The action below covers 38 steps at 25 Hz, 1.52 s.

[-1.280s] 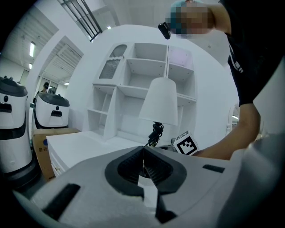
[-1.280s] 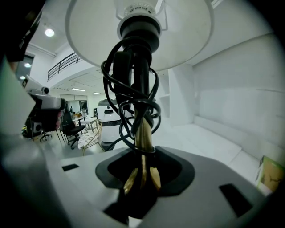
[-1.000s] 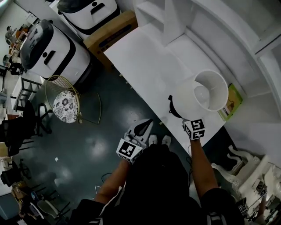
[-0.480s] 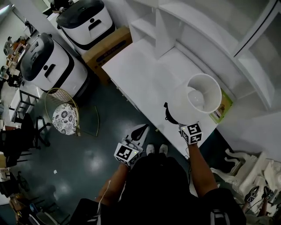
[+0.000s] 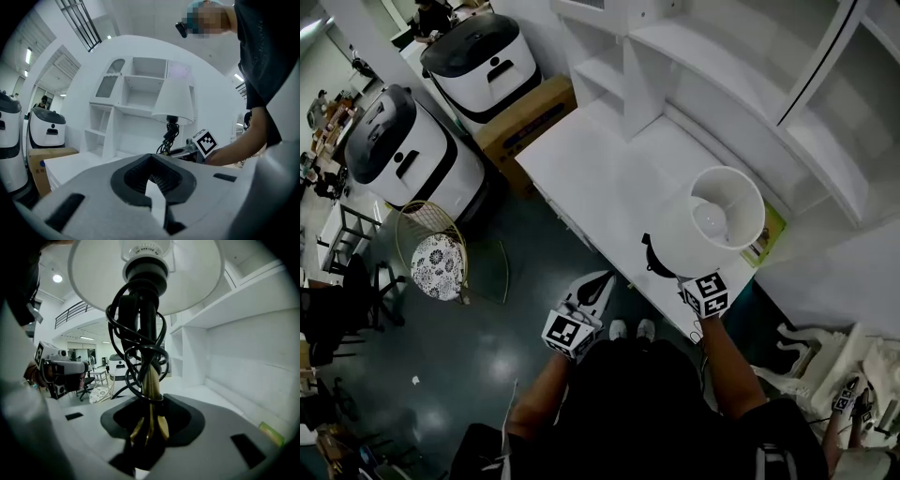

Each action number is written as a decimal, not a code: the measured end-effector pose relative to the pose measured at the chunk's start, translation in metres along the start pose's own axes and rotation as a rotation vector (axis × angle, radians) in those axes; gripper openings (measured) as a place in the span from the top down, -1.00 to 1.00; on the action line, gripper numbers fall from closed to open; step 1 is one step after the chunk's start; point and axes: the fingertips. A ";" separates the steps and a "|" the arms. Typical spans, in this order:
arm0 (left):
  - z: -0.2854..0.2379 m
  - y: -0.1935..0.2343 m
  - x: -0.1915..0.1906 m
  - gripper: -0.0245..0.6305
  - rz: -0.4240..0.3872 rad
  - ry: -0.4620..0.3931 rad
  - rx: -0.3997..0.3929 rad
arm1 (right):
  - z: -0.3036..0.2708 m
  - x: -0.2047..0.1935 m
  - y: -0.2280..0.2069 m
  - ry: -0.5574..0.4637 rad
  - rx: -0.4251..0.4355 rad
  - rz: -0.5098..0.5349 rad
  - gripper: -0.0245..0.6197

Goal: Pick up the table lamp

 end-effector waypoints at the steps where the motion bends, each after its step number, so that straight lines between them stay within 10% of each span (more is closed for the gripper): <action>1: 0.000 -0.001 0.001 0.87 0.002 -0.002 -0.002 | 0.002 0.001 0.001 0.001 0.003 0.001 0.47; 38: -0.024 -0.027 -0.001 0.87 0.000 0.027 -0.019 | 0.059 0.014 0.026 0.009 0.111 0.016 0.47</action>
Point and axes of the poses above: the fingertips, and each gripper's own axes: z backward along the fingers, y to its left, x out of its top, and after that the axes turned 3 degrees about -y, right-handed
